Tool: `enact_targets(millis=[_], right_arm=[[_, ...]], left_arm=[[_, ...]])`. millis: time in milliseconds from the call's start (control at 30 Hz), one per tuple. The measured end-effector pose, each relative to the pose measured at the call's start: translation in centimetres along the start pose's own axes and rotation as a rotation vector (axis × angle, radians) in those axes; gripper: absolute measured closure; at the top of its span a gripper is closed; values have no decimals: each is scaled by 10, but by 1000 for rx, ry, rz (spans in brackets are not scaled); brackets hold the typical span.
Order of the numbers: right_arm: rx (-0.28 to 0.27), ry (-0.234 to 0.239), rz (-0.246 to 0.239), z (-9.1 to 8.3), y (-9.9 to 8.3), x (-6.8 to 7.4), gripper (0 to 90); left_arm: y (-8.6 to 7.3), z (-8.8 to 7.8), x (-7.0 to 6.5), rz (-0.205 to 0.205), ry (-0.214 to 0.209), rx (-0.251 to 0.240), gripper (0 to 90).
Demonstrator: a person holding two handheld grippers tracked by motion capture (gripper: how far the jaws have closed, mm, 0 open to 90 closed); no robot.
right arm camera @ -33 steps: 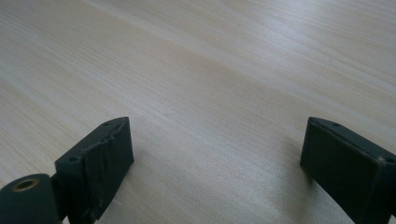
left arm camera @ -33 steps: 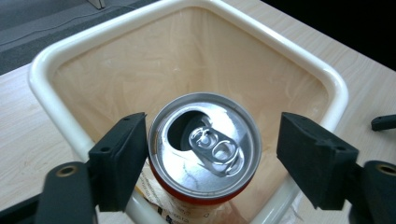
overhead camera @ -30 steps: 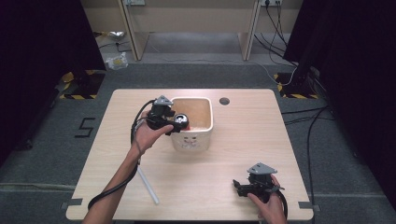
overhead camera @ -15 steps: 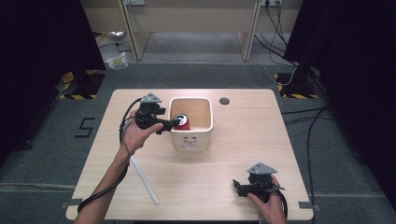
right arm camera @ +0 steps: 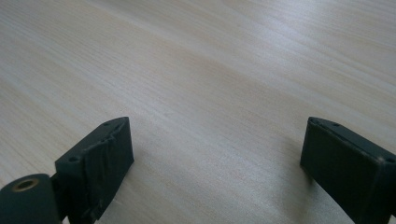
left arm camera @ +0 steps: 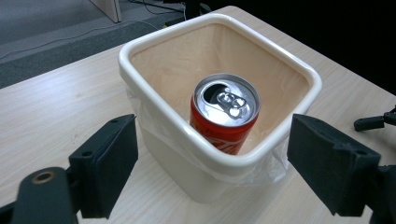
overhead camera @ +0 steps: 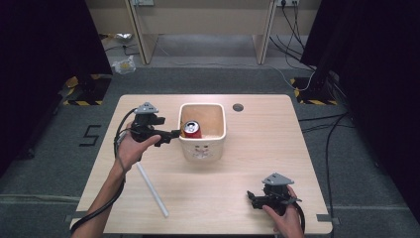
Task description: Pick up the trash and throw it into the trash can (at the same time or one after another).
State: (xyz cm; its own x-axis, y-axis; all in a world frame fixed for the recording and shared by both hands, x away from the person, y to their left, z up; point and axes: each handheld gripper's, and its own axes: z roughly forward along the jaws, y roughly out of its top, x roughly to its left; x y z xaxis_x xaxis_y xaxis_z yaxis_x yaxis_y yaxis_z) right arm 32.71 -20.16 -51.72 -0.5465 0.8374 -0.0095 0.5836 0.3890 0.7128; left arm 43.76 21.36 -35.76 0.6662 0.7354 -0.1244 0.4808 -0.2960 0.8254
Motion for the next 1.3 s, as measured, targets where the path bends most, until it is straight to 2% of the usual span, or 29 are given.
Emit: enact_targets(millis=[467,867,1133,1300], right_arm=[[0,0,0,0,0,0,94],[0,0,0,0,0,0,94],[0,0,0,0,0,0,94],[0,0,0,0,0,0,94]], left_arm=[[-28,-14,-3,-4,2,-10,160],[-68,-20,-9,-7,44,10,160],[-88,-24,-11,-9,61,25,163],[-105,-27,-11,-12,91,40,169]])
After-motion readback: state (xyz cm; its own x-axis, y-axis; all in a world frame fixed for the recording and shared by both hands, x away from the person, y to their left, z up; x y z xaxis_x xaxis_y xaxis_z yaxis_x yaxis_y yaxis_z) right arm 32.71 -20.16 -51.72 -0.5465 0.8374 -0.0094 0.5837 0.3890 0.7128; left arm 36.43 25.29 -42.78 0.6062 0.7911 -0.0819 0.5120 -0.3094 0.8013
